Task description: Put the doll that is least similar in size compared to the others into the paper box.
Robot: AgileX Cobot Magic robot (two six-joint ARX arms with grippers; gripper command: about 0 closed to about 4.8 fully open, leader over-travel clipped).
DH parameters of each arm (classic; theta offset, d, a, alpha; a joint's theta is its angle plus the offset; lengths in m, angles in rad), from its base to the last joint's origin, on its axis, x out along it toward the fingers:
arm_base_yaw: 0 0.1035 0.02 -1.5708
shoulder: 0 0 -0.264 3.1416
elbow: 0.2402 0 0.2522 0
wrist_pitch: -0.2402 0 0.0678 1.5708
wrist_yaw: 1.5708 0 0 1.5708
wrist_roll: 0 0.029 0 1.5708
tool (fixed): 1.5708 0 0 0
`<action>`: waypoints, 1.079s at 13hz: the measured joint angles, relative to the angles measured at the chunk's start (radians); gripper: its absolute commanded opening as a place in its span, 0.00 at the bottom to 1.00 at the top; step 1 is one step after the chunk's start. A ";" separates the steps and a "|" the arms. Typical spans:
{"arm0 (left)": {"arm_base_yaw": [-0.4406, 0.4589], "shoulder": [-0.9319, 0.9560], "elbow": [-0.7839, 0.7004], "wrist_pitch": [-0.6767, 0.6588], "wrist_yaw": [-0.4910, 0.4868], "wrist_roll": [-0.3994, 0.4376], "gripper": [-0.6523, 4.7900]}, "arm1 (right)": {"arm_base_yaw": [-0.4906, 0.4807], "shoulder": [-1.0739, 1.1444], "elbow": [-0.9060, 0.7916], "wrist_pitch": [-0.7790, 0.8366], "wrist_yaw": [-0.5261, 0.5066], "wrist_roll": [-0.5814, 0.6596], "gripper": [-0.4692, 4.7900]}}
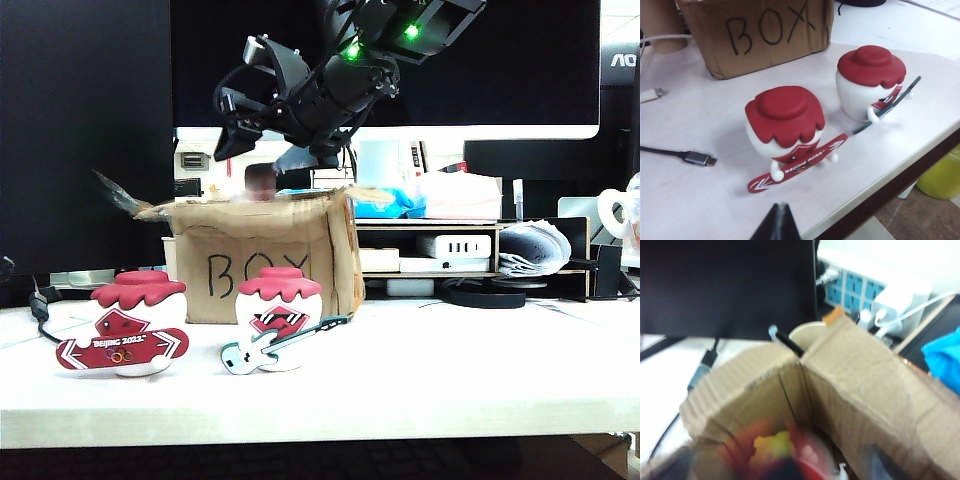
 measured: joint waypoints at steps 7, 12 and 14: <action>0.000 0.000 0.000 0.000 0.000 0.000 0.11 | 0.000 -0.092 0.000 -0.158 0.014 -0.008 0.09; 0.060 -0.026 0.000 -0.001 0.008 0.000 0.11 | 0.042 -0.494 -0.171 -0.832 0.209 -0.132 0.09; 0.212 -0.122 0.000 -0.001 0.019 0.000 0.11 | 0.104 -0.741 -0.323 -0.837 0.266 -0.040 0.09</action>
